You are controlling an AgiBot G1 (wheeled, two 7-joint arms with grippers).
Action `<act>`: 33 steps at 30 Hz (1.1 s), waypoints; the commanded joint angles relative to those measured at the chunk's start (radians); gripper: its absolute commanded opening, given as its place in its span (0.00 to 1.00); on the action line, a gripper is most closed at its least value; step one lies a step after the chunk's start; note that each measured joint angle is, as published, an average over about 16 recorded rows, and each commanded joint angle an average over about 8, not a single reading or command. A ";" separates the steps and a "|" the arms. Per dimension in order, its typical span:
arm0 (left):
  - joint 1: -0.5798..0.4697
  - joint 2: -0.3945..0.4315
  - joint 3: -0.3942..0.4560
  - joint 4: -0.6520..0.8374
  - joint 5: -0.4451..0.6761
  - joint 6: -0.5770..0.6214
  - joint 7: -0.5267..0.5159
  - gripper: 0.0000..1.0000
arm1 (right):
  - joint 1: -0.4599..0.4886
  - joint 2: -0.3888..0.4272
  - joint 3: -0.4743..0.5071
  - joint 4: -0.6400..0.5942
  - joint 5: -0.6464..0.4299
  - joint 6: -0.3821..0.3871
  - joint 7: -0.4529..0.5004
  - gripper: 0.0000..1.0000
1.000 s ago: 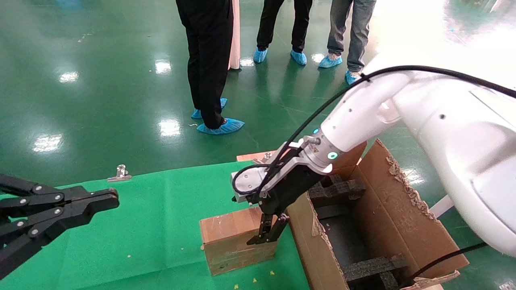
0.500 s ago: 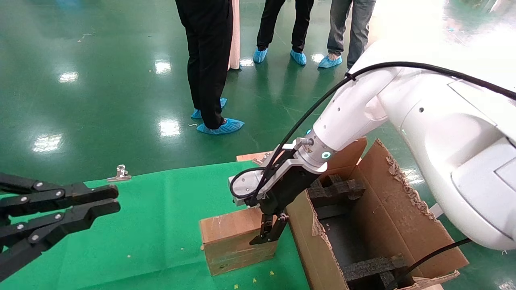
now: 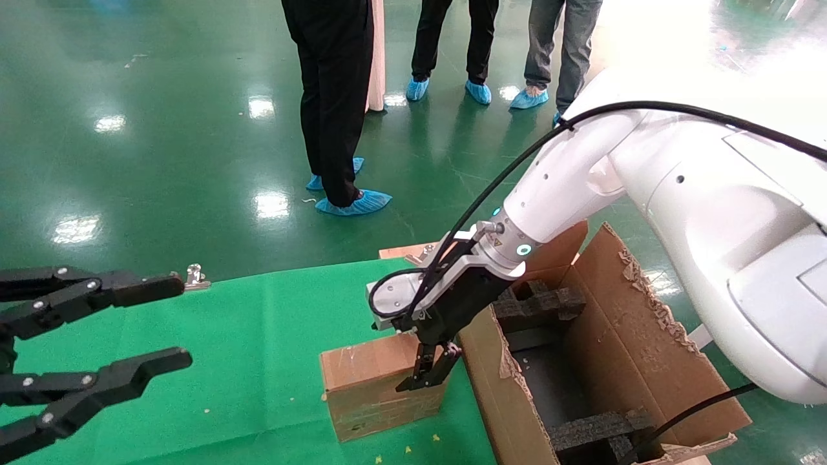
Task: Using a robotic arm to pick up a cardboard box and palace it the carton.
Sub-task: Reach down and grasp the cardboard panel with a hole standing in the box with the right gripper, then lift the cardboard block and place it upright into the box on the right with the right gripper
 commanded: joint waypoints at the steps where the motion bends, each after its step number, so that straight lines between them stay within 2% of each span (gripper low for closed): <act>1: 0.000 0.000 0.000 0.000 0.000 0.000 0.000 1.00 | -0.001 0.001 0.001 0.002 0.001 0.000 0.001 0.00; 25: 0.000 0.000 0.000 0.000 0.000 0.000 0.000 1.00 | 0.001 0.007 0.001 0.008 0.002 -0.001 0.000 0.00; 33: 0.000 0.000 0.000 0.000 0.000 0.000 0.000 1.00 | 0.076 0.038 0.016 -0.023 0.048 -0.018 -0.014 0.00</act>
